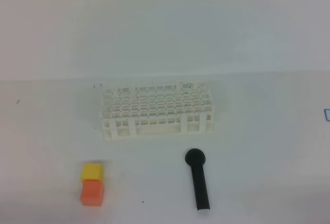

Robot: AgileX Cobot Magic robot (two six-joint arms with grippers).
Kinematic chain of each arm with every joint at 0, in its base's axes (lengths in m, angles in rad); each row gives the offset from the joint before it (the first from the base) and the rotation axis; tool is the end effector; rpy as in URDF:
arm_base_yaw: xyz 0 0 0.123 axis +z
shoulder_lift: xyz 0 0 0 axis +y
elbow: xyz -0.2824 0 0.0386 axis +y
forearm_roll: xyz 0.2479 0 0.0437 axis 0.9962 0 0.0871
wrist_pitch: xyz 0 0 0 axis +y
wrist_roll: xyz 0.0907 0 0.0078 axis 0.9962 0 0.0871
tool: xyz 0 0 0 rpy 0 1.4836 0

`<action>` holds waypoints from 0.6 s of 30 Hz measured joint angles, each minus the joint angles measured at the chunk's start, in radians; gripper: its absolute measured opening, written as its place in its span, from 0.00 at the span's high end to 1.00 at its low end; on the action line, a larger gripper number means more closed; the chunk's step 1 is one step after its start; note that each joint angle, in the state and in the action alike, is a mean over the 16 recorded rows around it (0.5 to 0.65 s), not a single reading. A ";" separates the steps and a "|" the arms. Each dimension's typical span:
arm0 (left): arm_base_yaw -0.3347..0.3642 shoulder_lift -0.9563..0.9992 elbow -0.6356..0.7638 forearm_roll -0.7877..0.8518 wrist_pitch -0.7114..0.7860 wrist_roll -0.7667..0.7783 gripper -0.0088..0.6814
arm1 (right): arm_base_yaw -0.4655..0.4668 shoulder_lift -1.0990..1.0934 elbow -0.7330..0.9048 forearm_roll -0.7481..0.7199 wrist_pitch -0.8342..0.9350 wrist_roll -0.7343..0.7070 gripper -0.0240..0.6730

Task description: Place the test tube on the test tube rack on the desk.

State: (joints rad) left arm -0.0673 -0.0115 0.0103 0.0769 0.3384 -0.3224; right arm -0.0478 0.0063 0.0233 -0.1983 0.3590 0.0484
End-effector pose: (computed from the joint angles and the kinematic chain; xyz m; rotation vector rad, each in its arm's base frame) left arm 0.0532 -0.0013 0.1798 -0.1843 1.8151 -0.2010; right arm 0.0534 -0.0089 0.1732 -0.0359 1.8691 -0.1927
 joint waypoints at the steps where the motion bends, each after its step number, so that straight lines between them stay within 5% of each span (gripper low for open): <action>1: 0.000 0.000 0.000 0.000 0.000 0.000 0.98 | 0.000 0.000 0.000 0.000 0.000 0.000 0.97; 18: 0.000 0.006 -0.008 -0.001 0.004 0.001 0.98 | 0.000 0.000 0.000 0.000 0.000 0.000 0.97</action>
State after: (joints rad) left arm -0.0674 -0.0059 0.0024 0.0760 0.3421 -0.3219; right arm -0.0478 0.0063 0.0233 -0.1983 0.3590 0.0484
